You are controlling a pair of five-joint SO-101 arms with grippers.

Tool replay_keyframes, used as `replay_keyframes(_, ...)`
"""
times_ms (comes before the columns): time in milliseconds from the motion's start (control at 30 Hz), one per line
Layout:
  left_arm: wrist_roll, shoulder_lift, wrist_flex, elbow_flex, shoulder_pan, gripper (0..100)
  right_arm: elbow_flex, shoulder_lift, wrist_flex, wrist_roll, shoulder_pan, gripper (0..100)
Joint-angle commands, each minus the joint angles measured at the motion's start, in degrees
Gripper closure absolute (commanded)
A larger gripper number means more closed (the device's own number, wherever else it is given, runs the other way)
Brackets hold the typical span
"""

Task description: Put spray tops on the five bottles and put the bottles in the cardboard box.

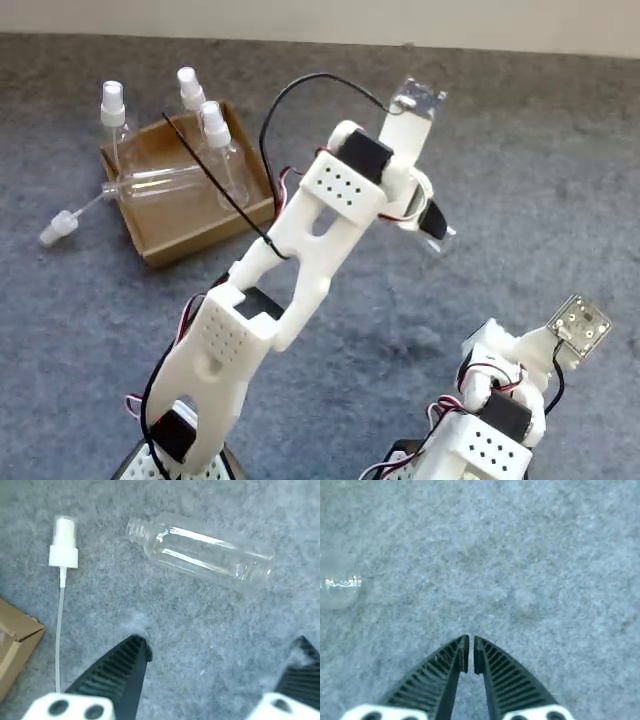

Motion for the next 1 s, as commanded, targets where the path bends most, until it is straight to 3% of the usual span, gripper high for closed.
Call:
replay_keyframes(0, 4.48, -0.40, 0.26, -3.21, -2.68, 63, 7.69, -0.22, 0.22, -0.35, -0.75, 97.2)
replay_keyframes(167, 10.81, -0.40, 0.26, -3.56, -4.97, 63, 7.69, -0.22, 0.22, -0.35, -0.75, 97.2)
replay_keyframes(967, 10.81, 4.18, -3.08, -3.65, -7.25, 63, 7.69, -0.22, 0.22, -0.35, -0.75, 97.2)
